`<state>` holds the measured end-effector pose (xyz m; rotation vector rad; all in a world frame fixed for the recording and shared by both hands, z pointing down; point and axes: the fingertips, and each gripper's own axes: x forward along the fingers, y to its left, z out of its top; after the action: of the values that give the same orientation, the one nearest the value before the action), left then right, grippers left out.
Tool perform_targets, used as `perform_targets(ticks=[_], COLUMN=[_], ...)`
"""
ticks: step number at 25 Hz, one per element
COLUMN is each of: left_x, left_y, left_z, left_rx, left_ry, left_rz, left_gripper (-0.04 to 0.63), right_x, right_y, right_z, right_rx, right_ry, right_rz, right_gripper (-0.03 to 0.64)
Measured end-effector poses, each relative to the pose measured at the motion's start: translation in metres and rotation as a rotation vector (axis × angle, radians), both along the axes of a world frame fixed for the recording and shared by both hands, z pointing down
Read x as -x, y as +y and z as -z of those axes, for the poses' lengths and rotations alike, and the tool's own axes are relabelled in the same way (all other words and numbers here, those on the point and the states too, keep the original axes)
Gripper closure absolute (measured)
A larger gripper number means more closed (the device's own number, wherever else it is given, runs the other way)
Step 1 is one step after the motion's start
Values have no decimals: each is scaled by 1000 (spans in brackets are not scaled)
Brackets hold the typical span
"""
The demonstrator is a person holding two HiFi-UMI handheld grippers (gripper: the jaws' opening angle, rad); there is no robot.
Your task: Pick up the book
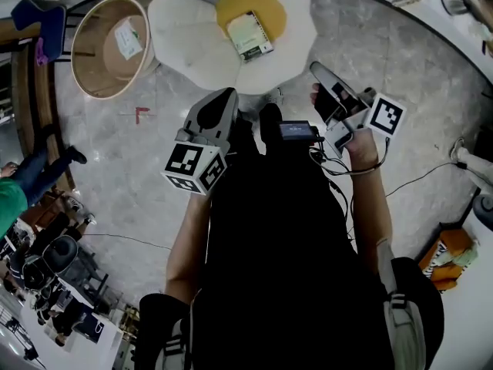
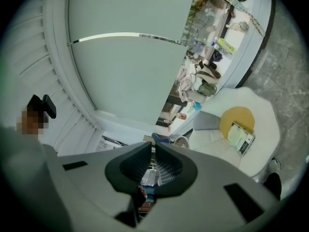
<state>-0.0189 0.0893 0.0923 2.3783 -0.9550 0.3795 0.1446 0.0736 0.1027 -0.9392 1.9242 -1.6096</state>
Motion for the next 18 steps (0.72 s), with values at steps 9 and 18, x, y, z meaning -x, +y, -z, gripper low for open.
perform_targets(ticks=[9,18], left_x=[-13,-17], left_y=[-5,-26], left_z=[-25,-61], left_rx=[39,81], left_ry=[-14,9], left_rz=[-59,-117], left_gripper=[581,581], right_x=[4,9], right_y=[-9,-27], right_z=[-26,-79], right_rx=[71,109], right_ry=[50,81], right_rz=[27,-40], right_gripper=[597,597])
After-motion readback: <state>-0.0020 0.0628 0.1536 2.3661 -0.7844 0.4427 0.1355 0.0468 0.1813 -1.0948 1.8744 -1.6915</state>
